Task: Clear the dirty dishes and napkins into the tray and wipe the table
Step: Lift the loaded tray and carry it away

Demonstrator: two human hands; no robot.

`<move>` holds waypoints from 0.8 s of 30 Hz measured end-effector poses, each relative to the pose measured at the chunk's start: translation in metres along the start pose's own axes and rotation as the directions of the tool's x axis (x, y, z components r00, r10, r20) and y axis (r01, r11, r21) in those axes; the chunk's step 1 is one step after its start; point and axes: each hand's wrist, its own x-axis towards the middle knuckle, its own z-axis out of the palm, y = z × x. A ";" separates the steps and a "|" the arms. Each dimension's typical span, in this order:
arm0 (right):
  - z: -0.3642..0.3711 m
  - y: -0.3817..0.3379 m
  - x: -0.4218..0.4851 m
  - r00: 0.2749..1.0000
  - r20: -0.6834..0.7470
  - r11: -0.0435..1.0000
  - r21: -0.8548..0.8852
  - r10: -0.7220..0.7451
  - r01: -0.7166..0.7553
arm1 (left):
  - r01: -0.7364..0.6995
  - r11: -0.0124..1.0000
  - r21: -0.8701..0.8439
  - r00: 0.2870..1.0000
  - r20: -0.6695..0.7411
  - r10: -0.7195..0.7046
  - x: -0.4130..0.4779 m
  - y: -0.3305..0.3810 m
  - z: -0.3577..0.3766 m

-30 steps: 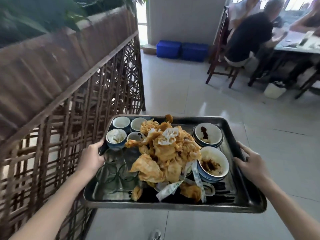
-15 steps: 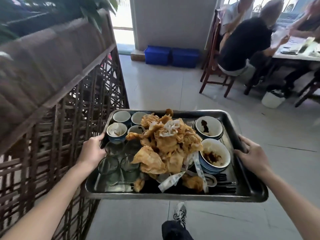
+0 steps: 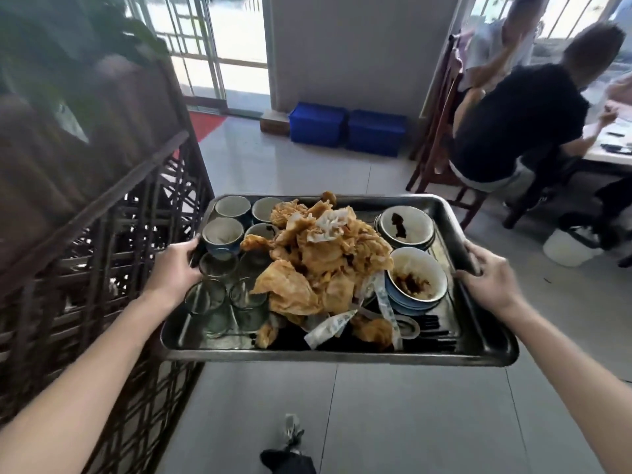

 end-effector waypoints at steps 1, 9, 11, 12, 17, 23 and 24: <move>0.006 -0.003 0.025 1.000 0.002 1.000 0.000 0.002 -0.002 | -0.008 1.000 0.008 1.000 -0.005 0.008 0.026 0.002 0.004; 0.071 -0.030 0.230 1.000 -0.027 1.000 0.000 0.013 -0.013 | -0.046 0.997 0.055 0.999 -0.027 0.047 0.257 0.014 0.029; 0.084 -0.041 0.283 0.999 -0.032 0.999 0.021 0.030 -0.029 | -0.052 0.997 0.050 0.998 -0.018 0.053 0.315 0.019 0.034; 0.090 -0.045 0.307 0.999 -0.036 0.999 0.027 0.031 -0.030 | -0.057 0.998 0.036 0.998 -0.019 0.058 0.342 0.021 0.035; 0.119 -0.065 0.428 0.999 -0.038 0.999 0.027 0.023 -0.022 | -0.079 0.996 0.050 0.996 -0.039 0.081 0.468 0.029 0.045; 0.163 -0.074 0.572 0.999 -0.035 0.999 0.042 -0.001 0.002 | -0.079 0.996 0.046 0.995 -0.058 0.082 0.615 0.038 0.069; 0.168 -0.075 0.593 0.999 -0.034 0.999 0.047 -0.001 0.003 | -0.075 0.996 0.045 0.996 -0.054 0.077 0.636 0.040 0.072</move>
